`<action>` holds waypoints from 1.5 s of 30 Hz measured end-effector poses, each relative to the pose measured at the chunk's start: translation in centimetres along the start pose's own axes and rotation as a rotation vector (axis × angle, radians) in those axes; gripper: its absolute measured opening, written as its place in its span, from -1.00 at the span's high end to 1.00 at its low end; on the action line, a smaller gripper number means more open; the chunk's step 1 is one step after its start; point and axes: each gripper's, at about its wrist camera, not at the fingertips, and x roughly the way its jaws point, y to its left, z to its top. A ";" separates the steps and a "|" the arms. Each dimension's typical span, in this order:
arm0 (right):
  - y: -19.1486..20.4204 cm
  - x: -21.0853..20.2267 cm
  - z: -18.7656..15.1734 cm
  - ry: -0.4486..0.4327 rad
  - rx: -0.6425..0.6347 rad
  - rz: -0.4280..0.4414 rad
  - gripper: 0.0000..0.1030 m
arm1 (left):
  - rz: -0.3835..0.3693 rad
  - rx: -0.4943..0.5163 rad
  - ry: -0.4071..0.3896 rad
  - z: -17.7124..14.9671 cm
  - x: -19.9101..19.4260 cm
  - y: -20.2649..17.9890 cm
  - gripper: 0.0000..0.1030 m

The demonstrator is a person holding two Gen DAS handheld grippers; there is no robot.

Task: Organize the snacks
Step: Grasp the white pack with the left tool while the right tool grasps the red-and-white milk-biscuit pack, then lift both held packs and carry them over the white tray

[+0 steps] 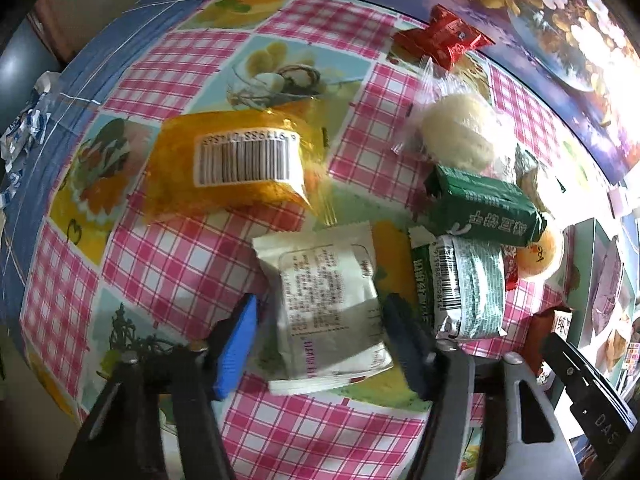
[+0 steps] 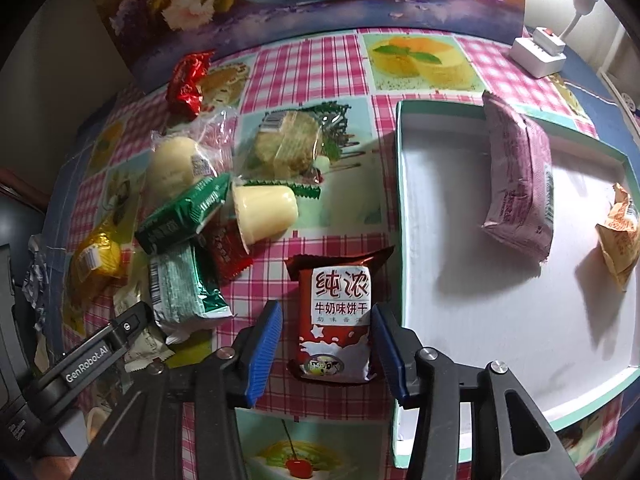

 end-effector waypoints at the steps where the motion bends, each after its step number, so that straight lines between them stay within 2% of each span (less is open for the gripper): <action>1: 0.2 0.2 0.1 0.002 -0.003 0.003 0.03 | 0.006 0.006 0.001 0.0 0.1 -0.1 -0.10; 4: 0.6 0.3 0.1 0.005 -0.018 0.011 0.15 | 0.011 0.014 -0.002 0.0 0.2 -0.4 -0.10; 15: 1.6 2.6 -0.2 0.041 -0.063 -0.055 0.15 | 0.046 0.049 -0.005 0.0 0.8 -1.8 -0.10; 24: 3.9 3.5 -1.5 0.007 -0.168 -0.170 0.14 | 0.053 0.078 -0.019 0.4 1.1 -2.9 -0.08; 32: 4.1 3.5 -1.9 -0.005 -0.171 -0.167 0.15 | 0.042 0.084 -0.024 0.4 0.9 -2.7 -0.05; 36: 3.4 2.9 -1.3 0.001 -0.156 -0.121 0.18 | 0.036 0.089 -0.040 0.6 0.1 -2.2 -0.04; 40: 3.4 1.3 -0.8 -0.028 -0.150 -0.083 0.18 | 0.040 0.085 -0.091 0.9 -1.9 -1.7 -0.04; 45: 3.4 -2.4 -0.2 -0.121 -0.135 -0.040 0.18 | 0.048 0.084 -0.204 1.0 -6.0 -1.3 -0.04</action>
